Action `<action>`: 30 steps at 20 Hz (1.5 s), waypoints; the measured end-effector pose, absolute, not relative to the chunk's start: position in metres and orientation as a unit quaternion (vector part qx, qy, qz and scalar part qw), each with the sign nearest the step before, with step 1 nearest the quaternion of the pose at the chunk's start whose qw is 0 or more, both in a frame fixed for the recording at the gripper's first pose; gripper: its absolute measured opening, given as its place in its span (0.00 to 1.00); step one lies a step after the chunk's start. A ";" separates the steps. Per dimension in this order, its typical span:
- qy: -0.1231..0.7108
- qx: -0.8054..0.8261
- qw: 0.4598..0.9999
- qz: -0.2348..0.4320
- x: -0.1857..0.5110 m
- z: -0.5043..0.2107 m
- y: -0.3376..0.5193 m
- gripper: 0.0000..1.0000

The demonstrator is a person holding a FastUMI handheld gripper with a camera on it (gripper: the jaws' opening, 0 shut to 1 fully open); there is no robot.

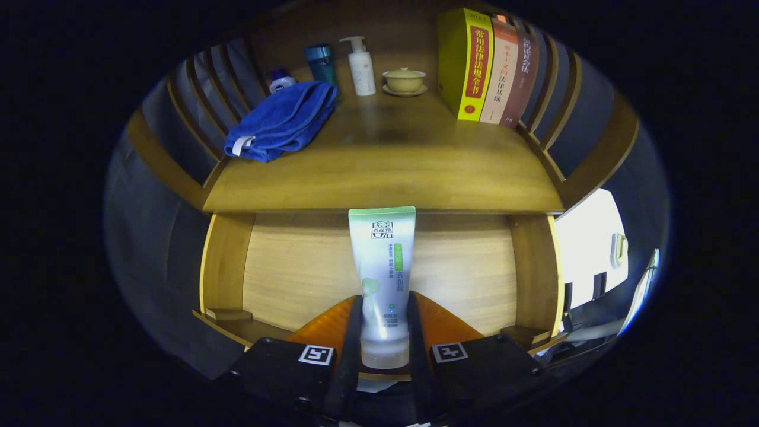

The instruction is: Pull open the drawer, take out the items inside it, and place them on the countertop above the cabinet.

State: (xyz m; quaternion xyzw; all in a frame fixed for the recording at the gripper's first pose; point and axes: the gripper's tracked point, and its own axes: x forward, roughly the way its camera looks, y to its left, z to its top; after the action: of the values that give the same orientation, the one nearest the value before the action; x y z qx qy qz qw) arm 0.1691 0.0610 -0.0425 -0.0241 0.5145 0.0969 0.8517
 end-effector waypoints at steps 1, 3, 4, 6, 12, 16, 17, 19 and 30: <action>0.512 -0.025 0.853 0.096 0.173 -0.037 0.061 0.46; 0.506 -0.031 0.856 0.099 0.184 -0.027 0.063 0.46; 0.500 -0.031 0.860 0.100 0.189 -0.023 0.065 0.46; 0.492 -0.032 0.864 0.101 0.204 -0.009 0.067 0.47; 0.456 -0.041 0.884 0.089 0.267 0.021 0.073 0.46; 0.454 -0.057 0.885 0.085 0.303 0.014 0.078 0.46; 0.456 -0.057 0.884 0.087 0.311 0.008 0.082 0.46; 0.464 -0.057 0.880 0.089 0.323 -0.005 0.087 0.46; 0.467 -0.057 0.877 0.093 0.351 -0.028 0.093 0.49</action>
State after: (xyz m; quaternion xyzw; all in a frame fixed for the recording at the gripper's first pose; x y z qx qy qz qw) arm 0.3511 0.0934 -0.0279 -0.0572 0.4672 0.0931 0.8774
